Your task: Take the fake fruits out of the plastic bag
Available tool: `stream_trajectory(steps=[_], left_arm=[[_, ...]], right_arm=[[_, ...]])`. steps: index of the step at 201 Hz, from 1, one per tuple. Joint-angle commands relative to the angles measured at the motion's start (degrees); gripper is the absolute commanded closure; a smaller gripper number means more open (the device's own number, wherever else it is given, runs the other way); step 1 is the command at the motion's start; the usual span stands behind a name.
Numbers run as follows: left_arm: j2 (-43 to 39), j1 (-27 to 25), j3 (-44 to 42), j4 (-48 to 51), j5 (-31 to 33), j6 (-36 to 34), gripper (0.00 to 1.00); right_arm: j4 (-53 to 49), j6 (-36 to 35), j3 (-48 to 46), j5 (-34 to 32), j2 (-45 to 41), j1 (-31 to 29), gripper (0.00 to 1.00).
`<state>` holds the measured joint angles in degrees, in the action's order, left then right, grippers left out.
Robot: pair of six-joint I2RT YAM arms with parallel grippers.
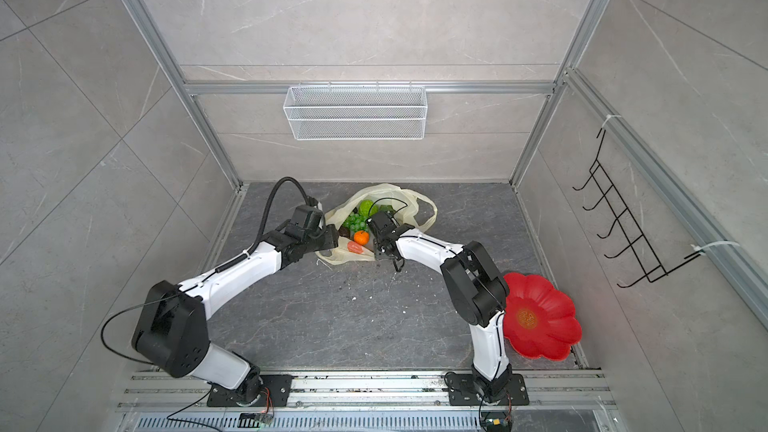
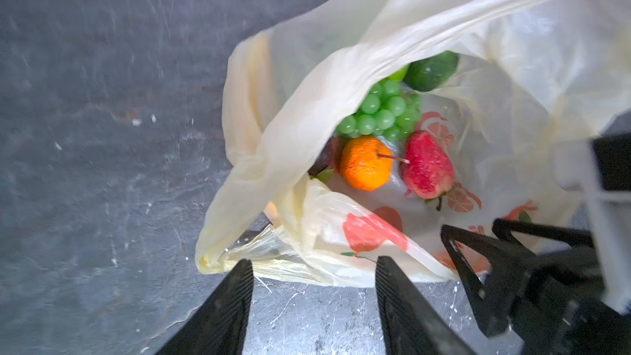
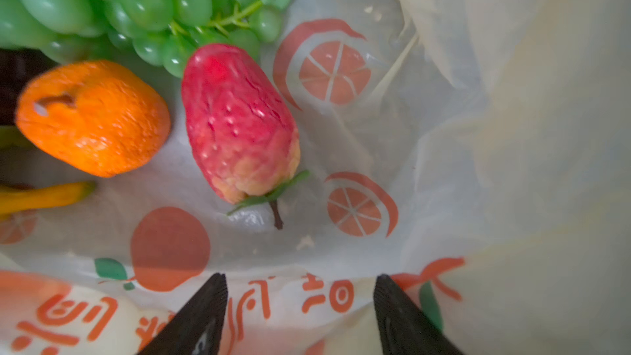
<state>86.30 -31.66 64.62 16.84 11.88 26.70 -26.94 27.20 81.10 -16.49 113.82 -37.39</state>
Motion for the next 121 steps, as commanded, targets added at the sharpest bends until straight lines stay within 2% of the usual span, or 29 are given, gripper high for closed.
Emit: stream_trajectory(steps=[1,25,50,56,73,95,112,121], left_arm=[[0.8,-2.5,5.5,4.3,10.0,-9.6,0.35],[9.4,-3.0,12.3,4.6,11.0,-14.3,0.3],[19.5,-3.0,20.8,7.4,14.9,-15.7,0.25],[21.7,-3.0,23.3,8.7,18.3,-15.5,0.24],[26.8,-2.9,29.0,10.9,22.8,-15.4,0.19],[31.2,-2.6,33.7,11.7,23.1,-16.4,0.13],[35.0,-1.6,38.5,15.0,23.1,-14.5,0.14],[36.5,-0.7,40.5,16.4,23.3,-13.0,0.18]], right_arm=[[1.6,0.6,-0.6,-0.6,-1.5,-0.4,0.29],[2.3,1.0,-1.1,-0.5,-2.1,-0.4,0.29],[3.2,1.3,-2.1,-0.6,-3.0,-0.3,0.29],[3.4,1.4,-2.2,-0.6,-3.2,-0.3,0.29],[3.9,1.7,-2.5,-0.1,-3.5,-0.3,0.29],[4.5,1.9,-2.9,0.1,-3.7,-0.2,0.29],[4.8,2.1,-3.1,0.2,-3.8,-0.3,0.29],[5.0,2.2,-3.4,0.2,-3.9,-0.3,0.29]])
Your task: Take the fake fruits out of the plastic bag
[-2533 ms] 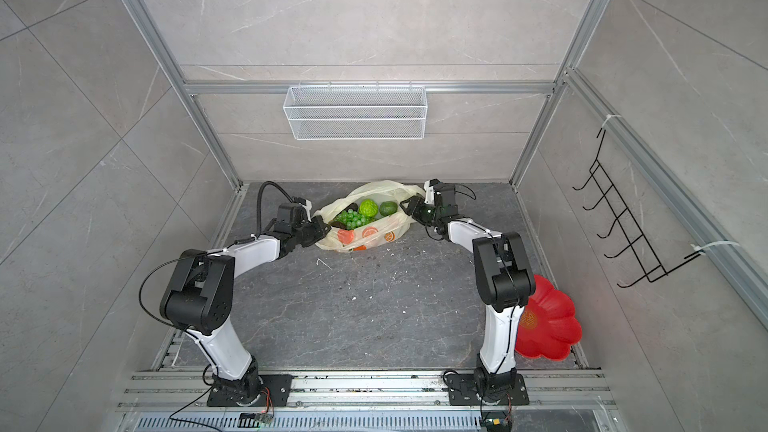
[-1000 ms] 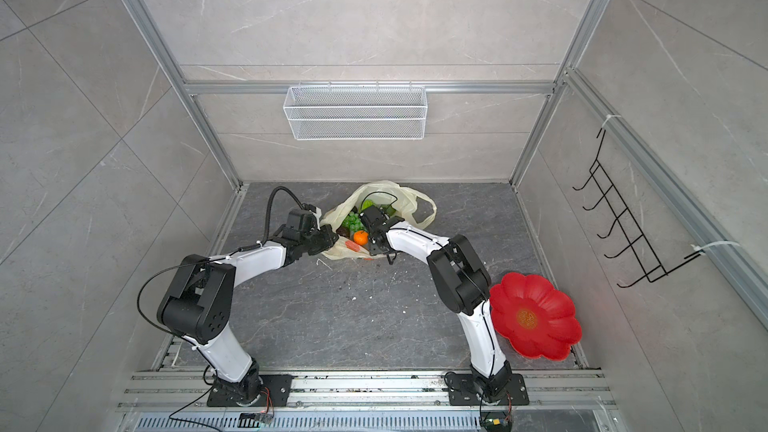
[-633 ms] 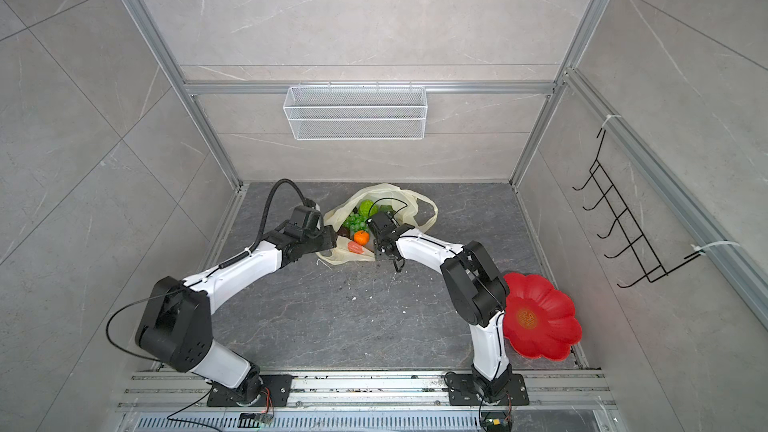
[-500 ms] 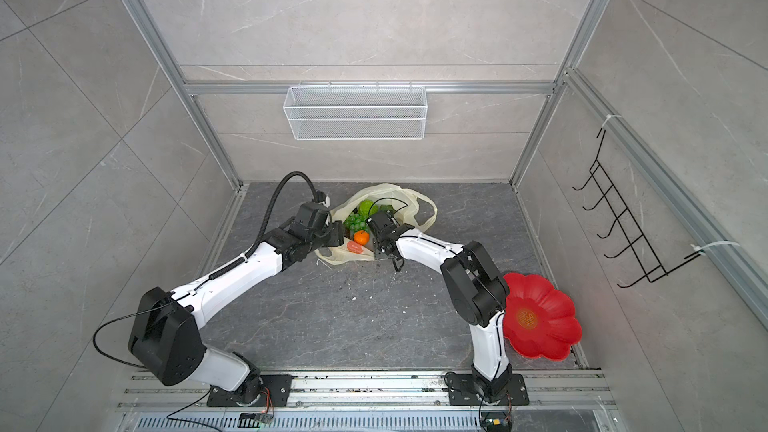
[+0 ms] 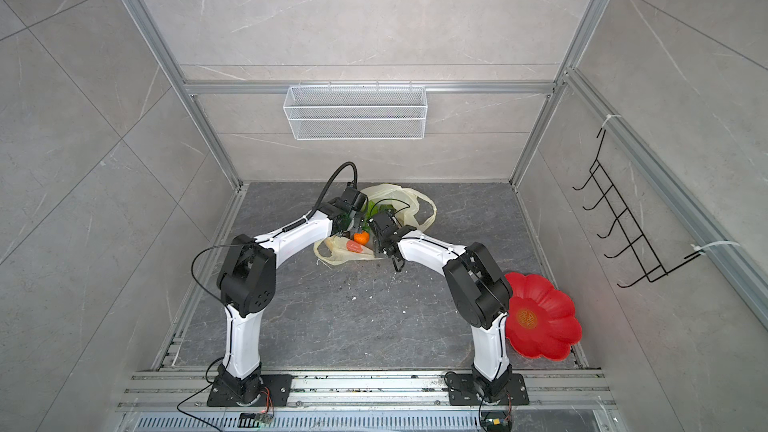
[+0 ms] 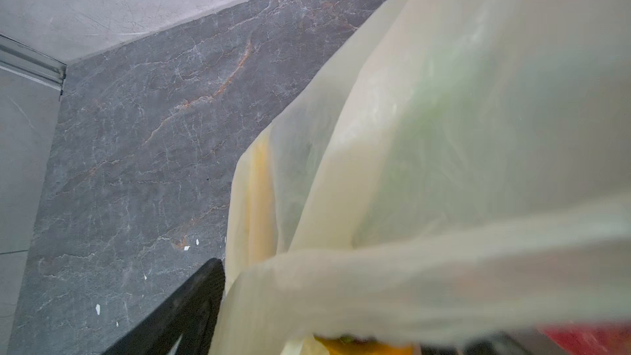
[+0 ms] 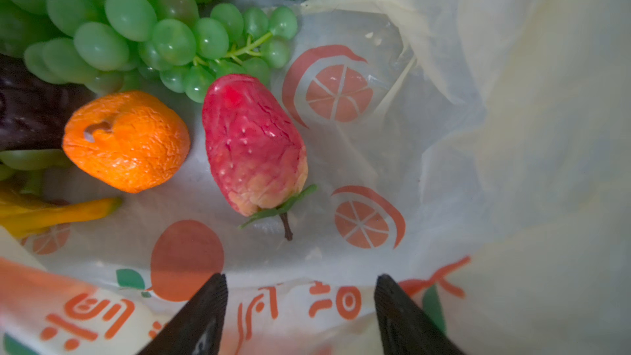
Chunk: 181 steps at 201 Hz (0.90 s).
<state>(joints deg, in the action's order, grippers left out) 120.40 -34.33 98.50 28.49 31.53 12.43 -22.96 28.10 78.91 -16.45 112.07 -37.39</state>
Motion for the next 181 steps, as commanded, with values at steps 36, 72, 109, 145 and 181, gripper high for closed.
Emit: stream_trajectory(steps=[36,72,109,145,181], left_arm=[[4.1,6.7,8.4,3.9,1.6,3.0,0.45],[2.0,13.3,6.2,1.4,-9.4,6.6,0.66],[3.3,15.6,8.9,1.8,-20.2,5.5,0.69],[1.8,12.5,8.5,1.5,-23.8,2.4,0.38],[-1.1,12.4,9.3,7.6,-18.8,4.8,0.23]], right_arm=[[1.4,1.3,-2.5,-1.2,-2.4,0.0,0.29],[2.7,0.5,-4.5,-2.3,-2.4,0.8,0.29],[4.7,-0.8,-5.7,-1.0,-2.7,1.6,0.29],[5.3,-2.4,-4.8,2.9,-5.9,1.7,0.29],[3.6,-4.6,-2.3,4.4,-8.5,1.6,0.29]])
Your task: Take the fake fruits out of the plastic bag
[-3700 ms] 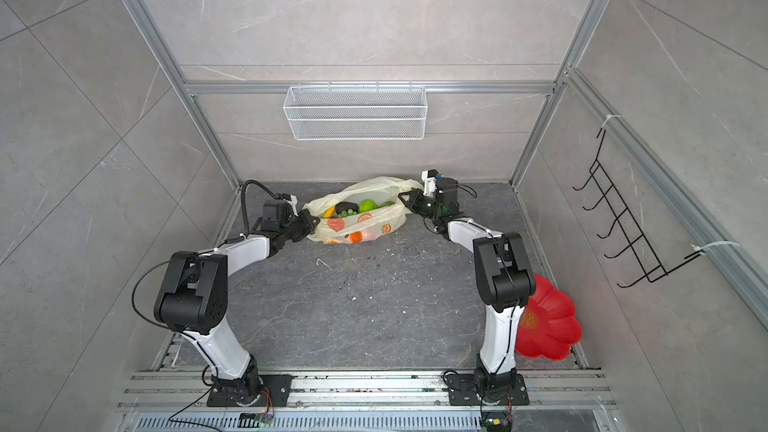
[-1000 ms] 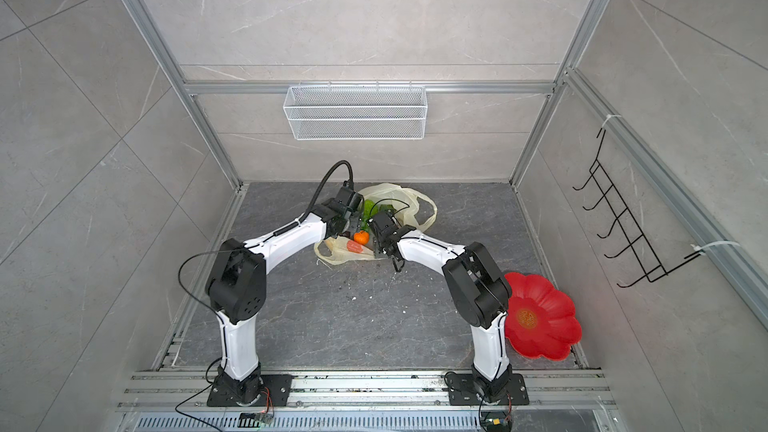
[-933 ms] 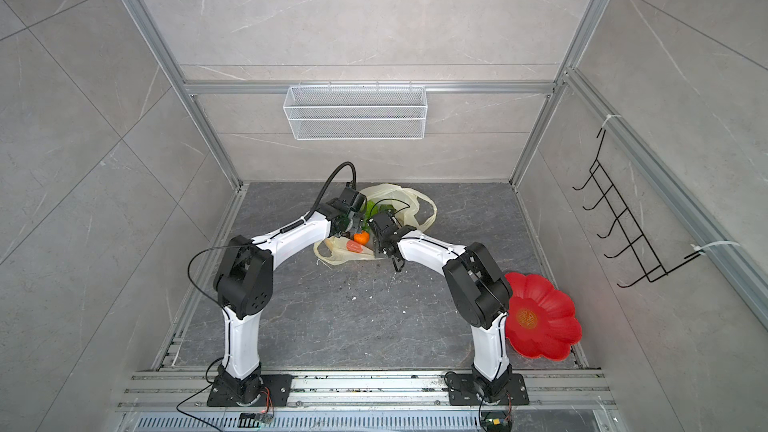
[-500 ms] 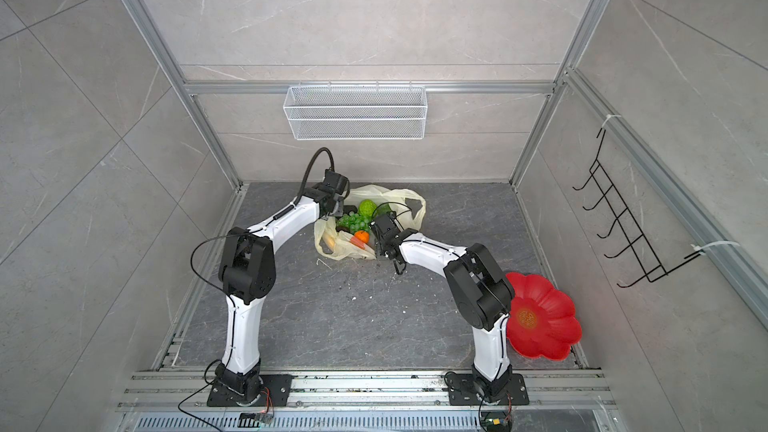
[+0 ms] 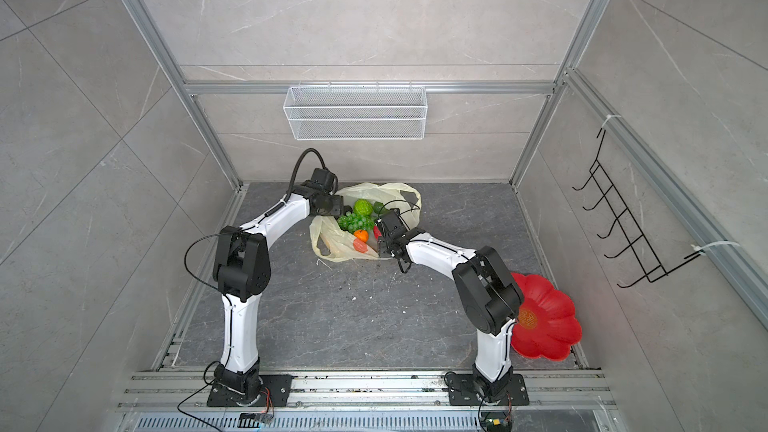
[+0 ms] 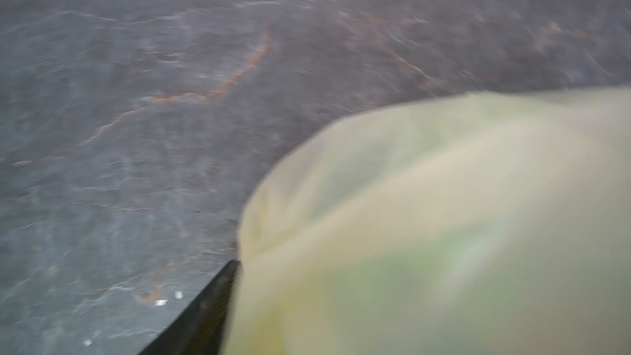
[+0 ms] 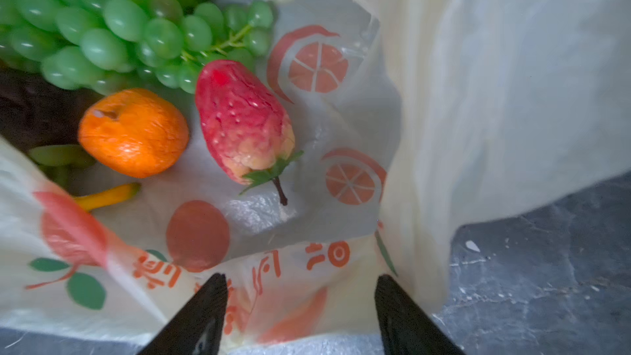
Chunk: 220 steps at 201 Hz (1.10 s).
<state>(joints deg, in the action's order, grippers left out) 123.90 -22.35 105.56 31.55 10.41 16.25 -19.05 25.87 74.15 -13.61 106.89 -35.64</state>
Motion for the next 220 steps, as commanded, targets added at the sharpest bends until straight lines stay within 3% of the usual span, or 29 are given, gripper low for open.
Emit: stream_trajectory(steps=[1,41,134,185,220], left_arm=[[-4.9,0.4,2.2,4.7,2.6,1.2,0.23],[-13.5,-2.1,-5.9,5.9,11.7,7.8,0.17],[-9.7,-2.5,-11.7,4.6,8.7,10.6,0.16],[-12.9,-2.5,-18.7,3.7,9.6,11.2,0.3],[-16.3,-2.5,-23.6,3.4,9.9,11.5,0.4]], right_arm=[[-0.3,-2.4,2.5,1.6,-3.4,-0.1,0.28],[-1.1,-4.9,9.7,0.9,1.2,0.2,0.28],[-6.2,-5.9,29.2,1.3,16.8,6.6,0.29],[-9.2,-7.2,35.1,0.6,21.5,7.8,0.29],[-8.5,-7.0,34.2,0.9,21.1,7.6,0.29]])
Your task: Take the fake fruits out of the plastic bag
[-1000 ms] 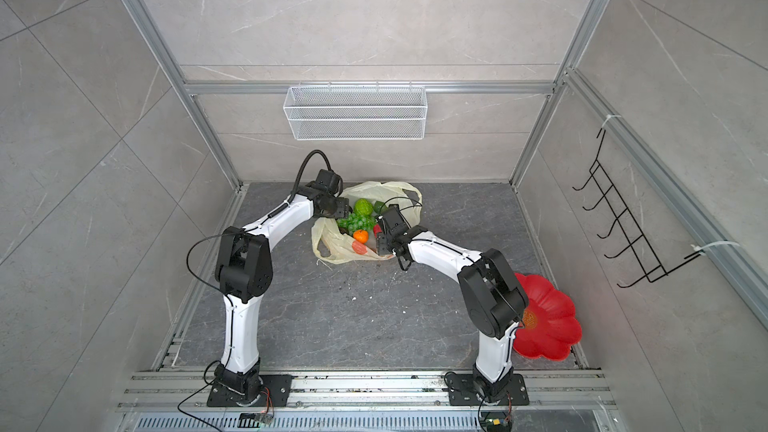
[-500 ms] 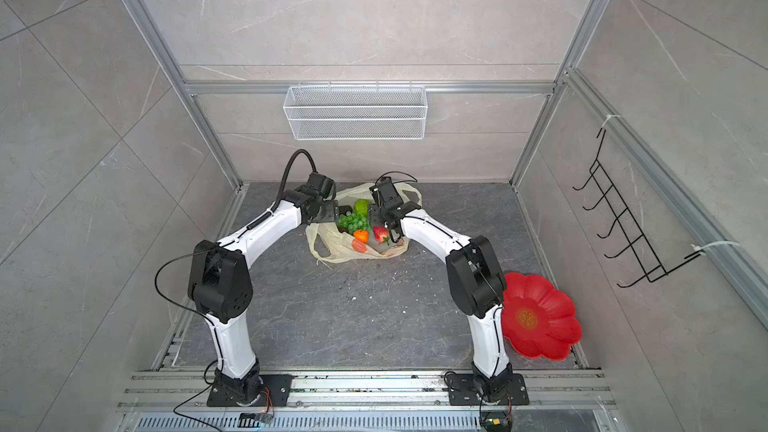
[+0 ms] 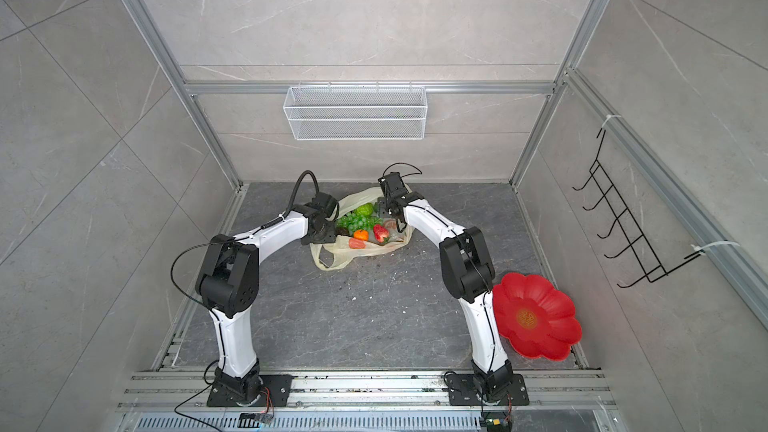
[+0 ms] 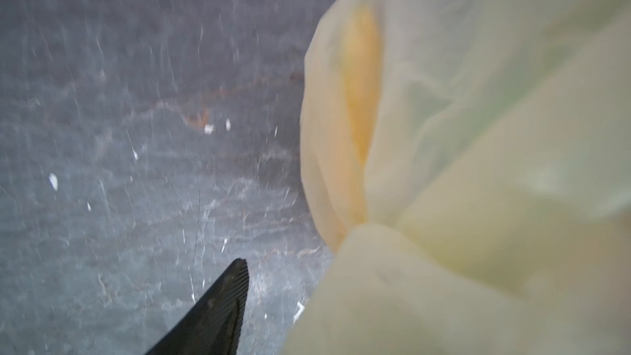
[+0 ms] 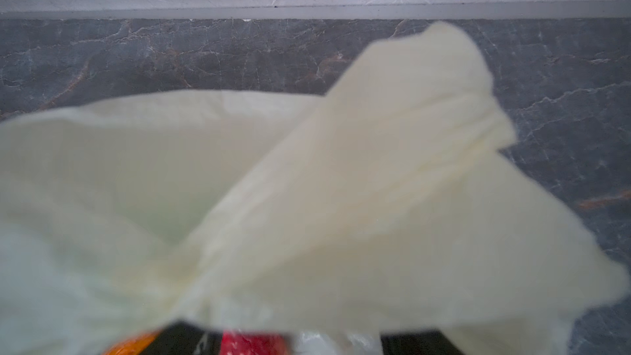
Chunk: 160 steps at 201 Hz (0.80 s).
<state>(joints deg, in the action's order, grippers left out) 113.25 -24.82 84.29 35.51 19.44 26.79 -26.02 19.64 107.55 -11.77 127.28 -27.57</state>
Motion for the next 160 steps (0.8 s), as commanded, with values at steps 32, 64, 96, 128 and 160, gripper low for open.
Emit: stream_trajectory(steps=[32,64,96,128,160], left_arm=[[-11.1,-0.1,-6.9,-4.0,-1.7,0.4,0.4],[-15.3,-0.2,-10.1,-6.1,-5.4,0.2,0.38],[-22.4,-0.2,-17.7,-10.1,-5.8,2.1,0.26],[-29.3,-0.2,-25.2,-14.8,-4.5,2.7,0.2],[-36.3,-0.1,-34.8,-23.3,-4.3,1.4,0.17]], right_arm=[[-1.1,-0.9,-2.5,1.4,-3.8,-0.9,0.29],[-1.7,-0.8,-8.9,2.6,-13.1,-2.9,0.27],[-2.4,2.3,-20.3,0.1,-25.5,-3.3,0.26],[-6.8,6.1,-31.9,-9.3,-36.3,-3.2,0.23],[-12.1,12.0,-42.5,-16.0,-45.3,-1.4,0.17]])
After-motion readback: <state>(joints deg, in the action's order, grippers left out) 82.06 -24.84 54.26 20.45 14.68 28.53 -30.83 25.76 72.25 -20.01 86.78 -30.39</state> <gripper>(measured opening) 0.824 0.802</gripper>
